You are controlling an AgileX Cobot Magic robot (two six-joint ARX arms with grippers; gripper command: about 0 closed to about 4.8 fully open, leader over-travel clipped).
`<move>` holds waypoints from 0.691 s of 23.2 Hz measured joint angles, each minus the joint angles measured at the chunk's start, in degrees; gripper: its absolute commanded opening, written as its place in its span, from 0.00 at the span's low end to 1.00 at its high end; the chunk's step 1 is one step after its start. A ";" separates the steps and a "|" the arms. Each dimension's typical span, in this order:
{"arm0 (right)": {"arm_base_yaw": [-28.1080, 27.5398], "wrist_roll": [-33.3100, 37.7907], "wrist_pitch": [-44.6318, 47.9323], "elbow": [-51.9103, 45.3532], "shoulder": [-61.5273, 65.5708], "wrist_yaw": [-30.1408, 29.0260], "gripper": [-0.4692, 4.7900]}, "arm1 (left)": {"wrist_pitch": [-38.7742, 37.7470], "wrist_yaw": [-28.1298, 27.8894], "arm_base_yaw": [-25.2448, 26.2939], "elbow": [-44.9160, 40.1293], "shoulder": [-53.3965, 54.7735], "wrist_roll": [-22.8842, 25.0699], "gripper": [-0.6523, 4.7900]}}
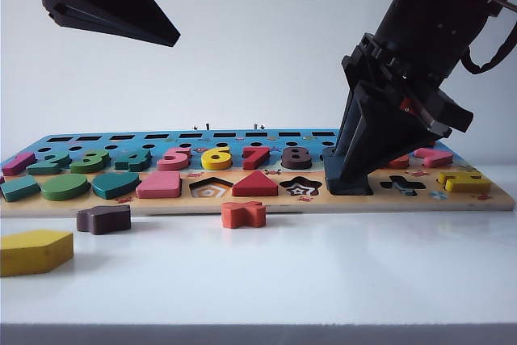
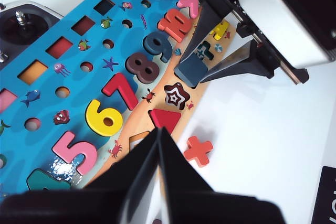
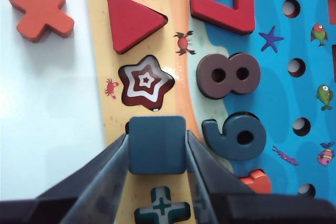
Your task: Insert the cube into the slot.
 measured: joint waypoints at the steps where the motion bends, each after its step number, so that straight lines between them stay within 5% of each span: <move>1: 0.00 0.17 -0.22 0.00 -0.02 0.00 0.21 | 0.00 0.00 0.00 0.00 0.00 0.00 0.15; 16: -0.35 0.20 -1.49 -0.07 0.07 1.11 0.21 | 1.95 0.07 -0.02 0.00 0.00 -0.09 0.15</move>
